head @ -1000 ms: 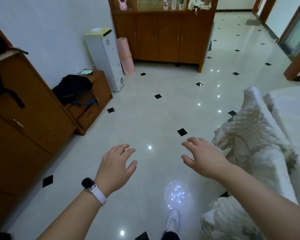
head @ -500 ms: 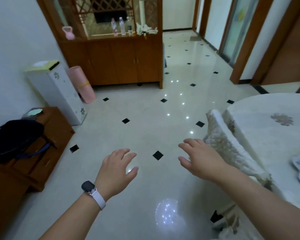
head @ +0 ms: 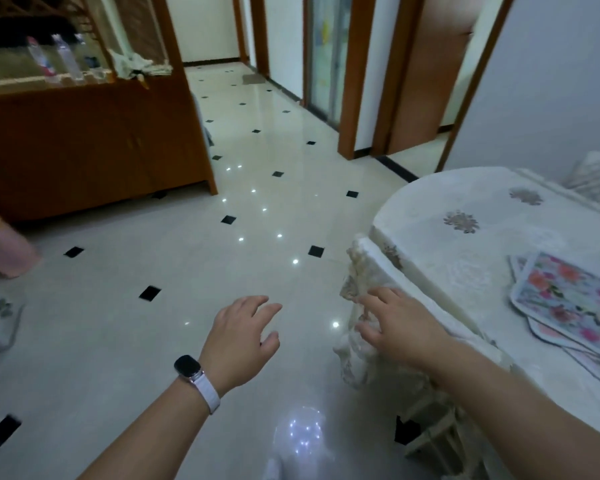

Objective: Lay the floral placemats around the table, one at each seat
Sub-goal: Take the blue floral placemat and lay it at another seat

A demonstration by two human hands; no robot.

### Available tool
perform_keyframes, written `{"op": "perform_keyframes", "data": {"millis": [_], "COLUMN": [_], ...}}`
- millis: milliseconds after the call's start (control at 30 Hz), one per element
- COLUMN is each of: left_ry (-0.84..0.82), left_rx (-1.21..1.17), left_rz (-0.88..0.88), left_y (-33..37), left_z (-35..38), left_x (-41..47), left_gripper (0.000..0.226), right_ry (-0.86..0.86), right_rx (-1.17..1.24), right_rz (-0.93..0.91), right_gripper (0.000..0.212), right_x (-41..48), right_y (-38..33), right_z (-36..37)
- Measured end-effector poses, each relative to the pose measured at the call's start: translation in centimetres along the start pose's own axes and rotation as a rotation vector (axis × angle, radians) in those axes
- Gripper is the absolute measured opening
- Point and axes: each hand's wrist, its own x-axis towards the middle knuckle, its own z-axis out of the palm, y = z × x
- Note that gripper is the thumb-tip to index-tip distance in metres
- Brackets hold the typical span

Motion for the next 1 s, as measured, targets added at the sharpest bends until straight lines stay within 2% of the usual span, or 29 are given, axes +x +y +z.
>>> {"op": "perform_keyframes", "data": {"millis": [167,300,633,1000], "left_ry": [-0.026,-0.061,-0.098,-0.111], "left_rx": [-0.052,-0.072,-0.163,-0.147], "left_rz": [0.157,0.324,0.637,0.857], "left_y": [-4.3,-4.8,1.7,9.0], "left_z": [-0.2,0.3,2.6,5.1], "left_x": [7.6,12.8,19.9,24.5], "left_gripper": [0.043,0.046,0.041,0.036], "right_ry": [0.036,0.073,0.109,0.109], "right_rx": [-0.023,-0.026,-0.060,-0.051], "right_rz": [0.157,0.348,0.699,0.819], "right_gripper": [0.043,0.046,0.050,0.049], "right_x": [3.5,3.7,-1.1,-2.1], "right_y": [-0.9,-0.2,2.9,7.7], "right_z": [-1.0,-2.0,-2.8,-0.2]}}
